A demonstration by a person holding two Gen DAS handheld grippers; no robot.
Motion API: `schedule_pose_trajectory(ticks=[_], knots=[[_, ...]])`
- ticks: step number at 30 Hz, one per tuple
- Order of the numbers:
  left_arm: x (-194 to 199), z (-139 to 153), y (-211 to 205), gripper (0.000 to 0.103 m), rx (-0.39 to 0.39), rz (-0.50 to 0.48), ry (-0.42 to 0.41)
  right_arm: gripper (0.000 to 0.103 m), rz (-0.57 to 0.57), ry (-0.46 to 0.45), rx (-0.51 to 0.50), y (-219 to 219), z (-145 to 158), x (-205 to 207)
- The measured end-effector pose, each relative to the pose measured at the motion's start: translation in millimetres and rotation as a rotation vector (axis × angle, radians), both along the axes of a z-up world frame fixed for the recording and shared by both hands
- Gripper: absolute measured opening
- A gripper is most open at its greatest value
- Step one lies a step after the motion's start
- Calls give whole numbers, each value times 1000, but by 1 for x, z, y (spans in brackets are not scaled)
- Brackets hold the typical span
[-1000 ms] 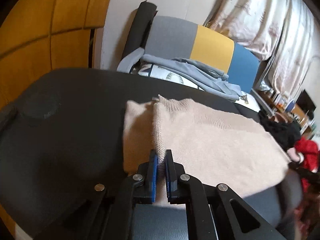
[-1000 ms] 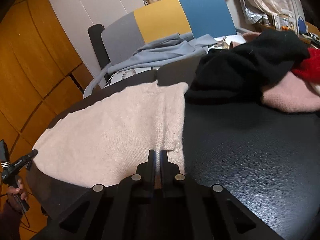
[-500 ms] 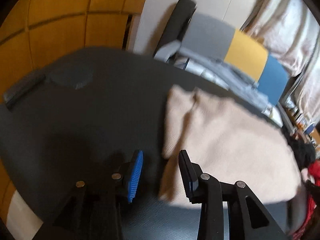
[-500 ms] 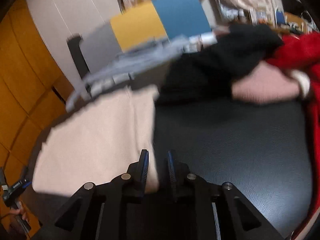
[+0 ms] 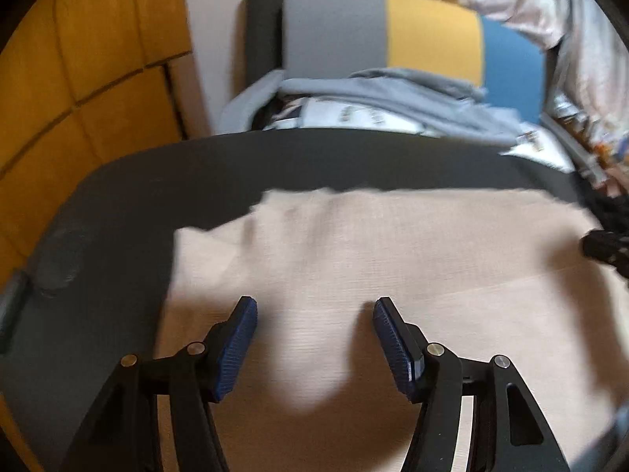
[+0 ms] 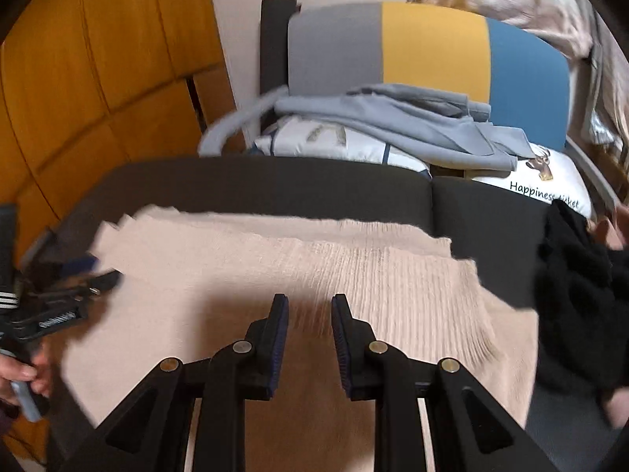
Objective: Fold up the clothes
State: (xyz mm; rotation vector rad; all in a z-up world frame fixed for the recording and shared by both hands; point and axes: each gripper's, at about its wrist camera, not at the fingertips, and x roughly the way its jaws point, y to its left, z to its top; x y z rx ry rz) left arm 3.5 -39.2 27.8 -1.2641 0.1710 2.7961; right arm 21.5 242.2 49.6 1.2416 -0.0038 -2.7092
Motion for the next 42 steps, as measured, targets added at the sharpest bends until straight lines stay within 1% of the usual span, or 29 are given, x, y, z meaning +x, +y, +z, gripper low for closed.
schedule_pose_trajectory(ticks=[1,3,4,5,6,8,9,10,12,14,16,18,19,21,22,23,26,28,30,32,34,38,42], knots=[[-2,-6,-7,72,-11,13,-4,22,-21,-4,-14,6,-7,-4],[-2,-12,-22,80,53,17,12,24,-64,21,-87,24,-17,-7],[-2,-13,-31,80,94,27,-3,24,-91,34,-115,31,-20,-5],[-3,-12,-35,80,112,33,-10,23,-122,46,-139,37,-22,-3],[-2,-11,-36,80,103,38,-10,23,-149,55,-144,41,-22,0],[2,-8,-35,81,63,52,-8,23,-230,46,-83,44,-18,6],[5,-5,-35,81,50,62,-8,26,-274,33,-62,49,-14,11],[12,0,-39,81,49,86,-1,27,-290,41,-71,53,-8,21],[27,7,-43,80,69,104,34,27,-304,77,-107,60,5,46],[46,13,-47,81,92,115,76,27,-313,96,-148,65,12,73],[57,6,-48,81,39,115,71,28,-357,91,-207,77,11,102],[59,-6,-48,81,-14,114,33,31,-404,69,-303,93,5,125],[64,-12,-51,81,-19,107,21,31,-419,56,-335,100,1,133],[72,-16,-59,81,18,115,16,32,-445,32,-388,114,-6,148],[76,-17,-63,82,40,125,8,32,-459,25,-393,119,-8,155],[77,-19,-67,83,69,138,-5,36,-473,20,-380,122,-9,160],[81,-20,-74,84,142,177,-37,41,-492,-9,-379,132,-15,165],[85,-11,-64,83,157,157,-13,44,-483,-24,-417,135,-19,168],[89,-2,-55,83,171,137,11,51,-462,-20,-454,137,-21,169],[93,7,-45,83,186,117,34,54,-445,-33,-466,139,-23,160],[96,15,-35,83,199,95,56,54,-437,-46,-473,142,-24,149],[88,15,9,83,144,-35,60,55,-434,-49,-483,147,-25,130],[88,9,54,83,84,-177,72,55,-384,-60,-439,147,-23,115]])
